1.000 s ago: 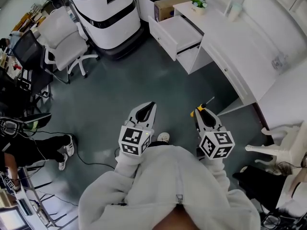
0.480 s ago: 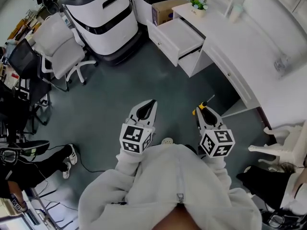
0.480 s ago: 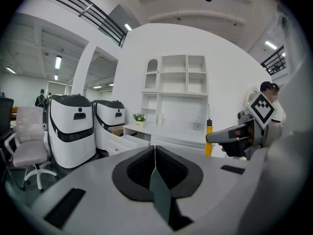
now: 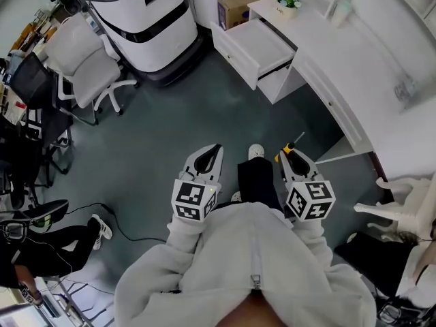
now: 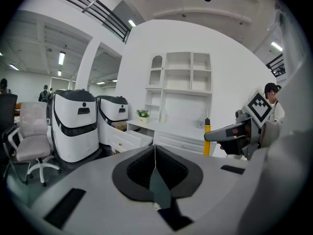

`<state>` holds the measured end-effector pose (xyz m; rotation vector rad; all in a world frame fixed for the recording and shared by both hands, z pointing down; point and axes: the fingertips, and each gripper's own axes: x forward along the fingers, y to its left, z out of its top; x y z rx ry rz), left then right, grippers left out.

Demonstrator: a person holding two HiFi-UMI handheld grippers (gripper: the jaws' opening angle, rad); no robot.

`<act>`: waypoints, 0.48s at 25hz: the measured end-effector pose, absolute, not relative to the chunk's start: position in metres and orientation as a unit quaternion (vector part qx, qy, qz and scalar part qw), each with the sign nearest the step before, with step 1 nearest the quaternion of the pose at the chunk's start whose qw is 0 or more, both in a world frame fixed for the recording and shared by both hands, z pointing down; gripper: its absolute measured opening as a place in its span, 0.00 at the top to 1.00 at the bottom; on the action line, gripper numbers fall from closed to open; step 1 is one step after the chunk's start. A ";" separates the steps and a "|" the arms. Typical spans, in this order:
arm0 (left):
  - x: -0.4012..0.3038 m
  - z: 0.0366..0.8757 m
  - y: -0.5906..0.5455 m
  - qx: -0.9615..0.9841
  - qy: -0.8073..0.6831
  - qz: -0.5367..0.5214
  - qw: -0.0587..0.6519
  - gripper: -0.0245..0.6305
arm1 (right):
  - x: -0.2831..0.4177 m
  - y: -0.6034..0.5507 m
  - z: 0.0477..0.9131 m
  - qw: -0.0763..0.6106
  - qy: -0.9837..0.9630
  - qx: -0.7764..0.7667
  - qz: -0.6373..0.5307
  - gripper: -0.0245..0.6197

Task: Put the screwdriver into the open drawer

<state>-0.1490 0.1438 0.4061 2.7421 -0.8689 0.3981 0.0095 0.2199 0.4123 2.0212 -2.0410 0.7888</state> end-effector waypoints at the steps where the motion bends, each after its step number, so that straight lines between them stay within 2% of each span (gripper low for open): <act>1: -0.150 0.408 0.142 0.936 -0.301 0.137 0.120 0.93 | 0.010 0.217 0.413 0.082 -0.684 0.675 0.264 0.83; 12: -0.128 0.392 0.103 0.940 -0.308 0.114 0.097 0.93 | 0.034 0.177 0.398 0.075 -0.697 0.676 0.226 0.83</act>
